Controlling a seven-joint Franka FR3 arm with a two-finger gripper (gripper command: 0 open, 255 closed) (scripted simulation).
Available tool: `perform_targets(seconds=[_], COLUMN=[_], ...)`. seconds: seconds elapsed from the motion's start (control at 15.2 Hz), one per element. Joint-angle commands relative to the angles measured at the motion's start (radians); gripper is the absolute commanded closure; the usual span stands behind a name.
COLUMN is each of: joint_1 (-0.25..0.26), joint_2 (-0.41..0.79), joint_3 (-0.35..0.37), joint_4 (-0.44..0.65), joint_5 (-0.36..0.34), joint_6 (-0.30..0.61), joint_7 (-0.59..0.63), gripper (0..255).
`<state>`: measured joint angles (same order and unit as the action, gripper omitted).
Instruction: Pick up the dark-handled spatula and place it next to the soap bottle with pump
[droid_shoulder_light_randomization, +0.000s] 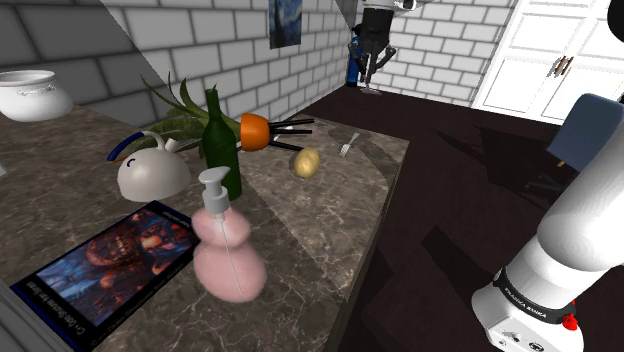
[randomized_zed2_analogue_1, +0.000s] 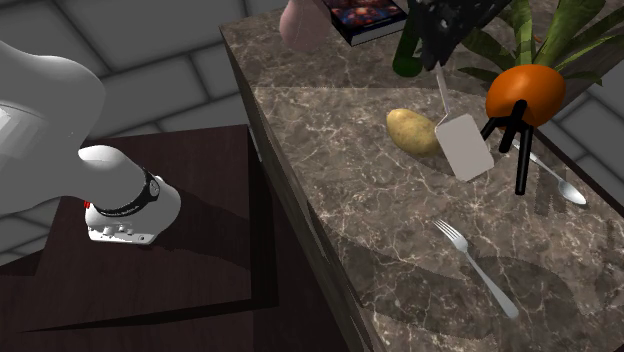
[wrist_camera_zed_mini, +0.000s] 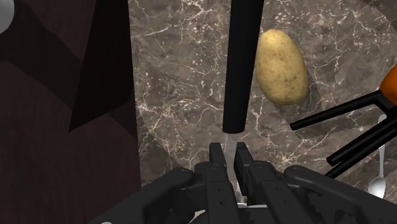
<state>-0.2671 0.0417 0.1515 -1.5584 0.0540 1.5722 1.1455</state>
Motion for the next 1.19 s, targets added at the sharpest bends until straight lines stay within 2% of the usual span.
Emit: perform_targets(seconds=[0.0, 0.26, 0.66, 1.12], joint_1=[0.0, 0.001, 0.054, 0.117], joint_2=[0.008, 0.021, -0.119, -0.239], joint_3=[0.0, 0.001, 0.053, 0.129], joint_4=[0.039, 0.098, -0.069, -0.196], joint_5=[-0.001, -0.003, 0.025, 0.066], joint_6=[-0.032, -0.077, -0.041, -0.02], joint_7=[0.002, 0.006, 0.109, 0.243], gripper=[255, 255, 255, 255])
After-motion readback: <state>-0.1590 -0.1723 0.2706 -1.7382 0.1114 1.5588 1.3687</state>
